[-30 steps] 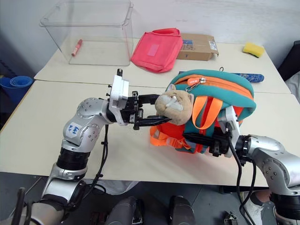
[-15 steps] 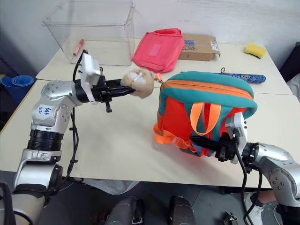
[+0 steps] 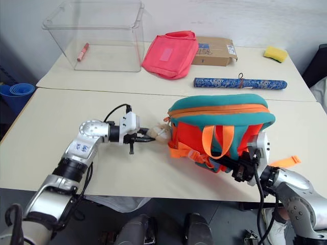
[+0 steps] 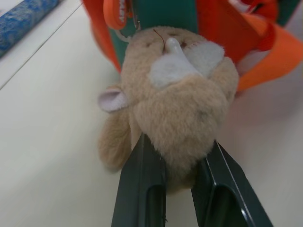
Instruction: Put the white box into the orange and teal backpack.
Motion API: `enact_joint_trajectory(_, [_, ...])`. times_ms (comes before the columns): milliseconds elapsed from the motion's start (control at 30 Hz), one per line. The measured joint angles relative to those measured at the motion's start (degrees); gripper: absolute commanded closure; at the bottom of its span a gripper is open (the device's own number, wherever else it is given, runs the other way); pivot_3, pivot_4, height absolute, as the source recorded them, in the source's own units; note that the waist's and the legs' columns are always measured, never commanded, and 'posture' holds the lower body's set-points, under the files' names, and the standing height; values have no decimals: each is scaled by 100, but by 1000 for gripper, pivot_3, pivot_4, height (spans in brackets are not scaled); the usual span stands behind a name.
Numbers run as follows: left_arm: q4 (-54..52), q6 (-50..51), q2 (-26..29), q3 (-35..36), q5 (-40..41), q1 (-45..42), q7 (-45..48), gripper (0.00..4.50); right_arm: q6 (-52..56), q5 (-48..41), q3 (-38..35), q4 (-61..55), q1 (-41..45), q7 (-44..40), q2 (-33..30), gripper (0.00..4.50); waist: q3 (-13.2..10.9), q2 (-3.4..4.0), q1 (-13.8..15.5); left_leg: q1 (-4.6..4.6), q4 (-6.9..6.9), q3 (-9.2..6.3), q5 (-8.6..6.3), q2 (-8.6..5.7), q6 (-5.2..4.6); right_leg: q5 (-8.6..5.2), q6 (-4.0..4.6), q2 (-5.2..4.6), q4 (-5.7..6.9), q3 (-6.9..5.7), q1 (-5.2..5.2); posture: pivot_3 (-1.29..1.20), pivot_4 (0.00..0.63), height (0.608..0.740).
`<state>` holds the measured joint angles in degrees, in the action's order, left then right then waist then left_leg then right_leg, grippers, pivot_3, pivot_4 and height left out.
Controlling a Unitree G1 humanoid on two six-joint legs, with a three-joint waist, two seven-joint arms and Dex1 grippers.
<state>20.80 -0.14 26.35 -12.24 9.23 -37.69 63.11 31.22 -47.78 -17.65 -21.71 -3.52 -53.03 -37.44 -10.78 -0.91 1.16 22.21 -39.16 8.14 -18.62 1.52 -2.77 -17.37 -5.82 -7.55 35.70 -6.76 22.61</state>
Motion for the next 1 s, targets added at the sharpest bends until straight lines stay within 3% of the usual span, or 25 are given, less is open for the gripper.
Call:
enact_joint_trajectory(267, [-879,853,105,492,508,262,-184,4021,-371,105,-78,296,268,-28,124,4500,0,0,-4,0,0,-1,1,-2,-2,0,0,-4,-3,0,0,0,150,740])
enact_joint_trajectory(367, [-1092,985,245,616,552,338,-159,3259,-492,264,-69,406,363,45,116,3633,0,0,-15,-1,1,-1,1,-1,1,-1,1,-2,0,-1,0,0,150,740])
enact_joint_trajectory(500, [-2239,1661,1218,1188,1176,1428,217,2012,-1764,1201,-128,603,287,-658,-342,2351,-2,4,-135,-5,10,3,-6,3,7,-1,2,3,11,5,1,0,150,740])
enact_joint_trajectory(600, [-2517,1825,1691,1669,1421,2334,364,1121,-2506,1545,-444,1032,-135,-1123,-600,1411,-8,14,-132,-6,13,6,-7,3,7,-3,3,2,9,6,1,0,150,740])
enact_joint_trajectory(700, [-2538,1563,1837,2057,1411,3053,374,335,-2962,1725,-881,1512,-614,-1689,-1022,481,-10,17,-93,-9,10,5,-8,0,1,-3,4,-6,-13,6,-4,0,150,740])
enact_joint_trajectory(733, [-2559,1419,1939,2168,1382,3319,390,323,-3133,1784,-1059,1723,-796,-1907,-1207,132,-10,17,-78,-9,11,3,-12,0,1,-3,4,-10,-15,6,-4,0,150,740])
enact_joint_trajectory(867, [-2707,1035,2119,2599,1265,3927,310,323,-3604,2001,-1625,2552,-1002,-2244,-1532,61,-10,18,-113,-14,15,2,-39,7,38,-5,8,-14,-20,14,-2,0,150,740])
enact_joint_trajectory(1000, [-3199,938,2082,2833,1305,4510,182,323,-4065,2253,-1544,2948,-818,-2319,-1563,61,-13,30,-167,-24,26,6,-46,15,57,-14,24,-11,-13,17,2,0,150,740])
